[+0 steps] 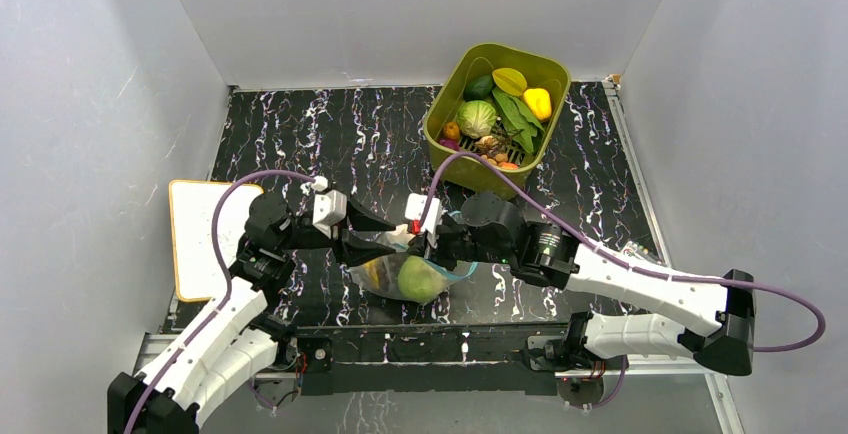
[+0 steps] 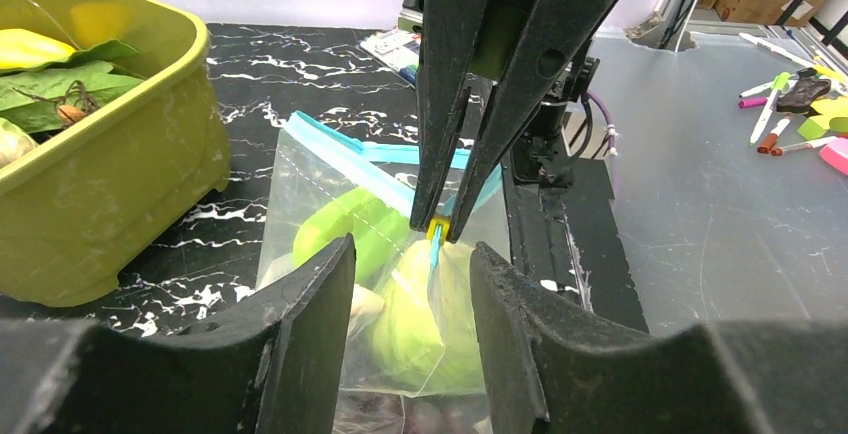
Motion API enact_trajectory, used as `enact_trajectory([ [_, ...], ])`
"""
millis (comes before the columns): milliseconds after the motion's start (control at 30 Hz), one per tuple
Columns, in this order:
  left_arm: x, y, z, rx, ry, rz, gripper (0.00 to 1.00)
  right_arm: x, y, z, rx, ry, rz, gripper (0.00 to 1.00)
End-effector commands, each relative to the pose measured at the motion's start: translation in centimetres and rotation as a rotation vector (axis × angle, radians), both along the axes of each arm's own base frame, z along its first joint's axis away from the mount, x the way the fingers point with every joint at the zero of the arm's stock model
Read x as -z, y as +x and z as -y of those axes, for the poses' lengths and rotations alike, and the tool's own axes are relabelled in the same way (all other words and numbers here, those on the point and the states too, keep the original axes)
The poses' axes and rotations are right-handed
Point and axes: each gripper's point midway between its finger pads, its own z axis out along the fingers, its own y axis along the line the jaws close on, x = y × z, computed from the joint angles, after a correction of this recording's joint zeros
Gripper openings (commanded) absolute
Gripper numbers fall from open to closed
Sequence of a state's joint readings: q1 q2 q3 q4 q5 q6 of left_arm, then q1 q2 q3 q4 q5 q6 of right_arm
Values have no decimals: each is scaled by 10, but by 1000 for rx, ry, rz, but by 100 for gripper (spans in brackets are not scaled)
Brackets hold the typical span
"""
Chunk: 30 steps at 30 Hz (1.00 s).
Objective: Place the food in the zip-top bag and seal the zipper
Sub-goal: Zip the zipper food storage bag at the center of the board.
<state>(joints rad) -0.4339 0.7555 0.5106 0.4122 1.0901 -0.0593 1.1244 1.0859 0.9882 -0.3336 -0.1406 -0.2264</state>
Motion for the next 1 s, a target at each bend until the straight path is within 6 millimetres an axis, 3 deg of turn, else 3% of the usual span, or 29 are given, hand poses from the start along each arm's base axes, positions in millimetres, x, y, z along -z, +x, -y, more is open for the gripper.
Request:
enact_trajectory([
  [0, -3, -4, 1, 44, -10, 43, 44, -55, 5, -17, -17, 159, 69, 0],
  [167, 4, -4, 3, 69, -3, 19, 36, -54, 6, -22, -25, 159, 61, 0],
  [300, 3, -5, 2, 73, 0, 36, 0, -53, 6, -24, -30, 154, 56, 0],
  [533, -1, 1, -3, -7, 19, 40, 0, -42, 9, -13, 15, 126, 48, 0],
  [967, -30, 12, -8, -126, -19, 36, 0, -19, 10, 25, 115, 50, 40, 0],
])
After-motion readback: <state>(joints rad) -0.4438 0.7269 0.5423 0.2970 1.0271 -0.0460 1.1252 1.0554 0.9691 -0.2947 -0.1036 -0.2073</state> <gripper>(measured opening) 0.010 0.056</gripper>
